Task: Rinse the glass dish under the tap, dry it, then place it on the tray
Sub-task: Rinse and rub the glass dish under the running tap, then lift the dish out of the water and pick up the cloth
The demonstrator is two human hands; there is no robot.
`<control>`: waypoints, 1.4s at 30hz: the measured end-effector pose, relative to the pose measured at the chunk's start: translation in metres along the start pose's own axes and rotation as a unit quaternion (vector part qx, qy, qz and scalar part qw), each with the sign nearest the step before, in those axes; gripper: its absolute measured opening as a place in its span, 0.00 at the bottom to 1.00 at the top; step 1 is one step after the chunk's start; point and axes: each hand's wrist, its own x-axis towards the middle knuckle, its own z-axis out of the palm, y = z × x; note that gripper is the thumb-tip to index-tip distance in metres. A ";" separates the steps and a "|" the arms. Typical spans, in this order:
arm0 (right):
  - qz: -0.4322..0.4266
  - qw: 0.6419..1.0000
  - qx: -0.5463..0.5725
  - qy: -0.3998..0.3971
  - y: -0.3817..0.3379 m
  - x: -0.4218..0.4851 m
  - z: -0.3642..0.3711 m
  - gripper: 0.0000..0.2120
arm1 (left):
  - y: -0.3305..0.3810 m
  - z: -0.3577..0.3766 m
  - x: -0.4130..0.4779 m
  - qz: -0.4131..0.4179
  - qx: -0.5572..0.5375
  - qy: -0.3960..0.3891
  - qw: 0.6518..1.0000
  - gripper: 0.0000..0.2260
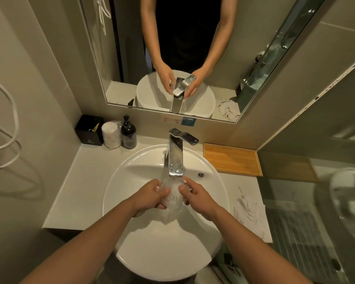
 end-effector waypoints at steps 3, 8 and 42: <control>-0.009 0.998 -0.061 0.015 -0.004 -0.007 0.001 0.15 | -0.005 0.001 -0.005 0.008 -0.024 0.022 0.999 0.09; -0.154 0.930 -0.251 0.222 -0.032 -0.016 -0.010 0.21 | -0.015 -0.005 -0.011 -0.006 -0.025 0.052 0.998 0.12; 0.025 0.988 -0.119 0.091 0.003 -0.042 0.005 0.10 | -0.016 0.025 -0.020 -0.012 -0.026 0.082 0.996 0.07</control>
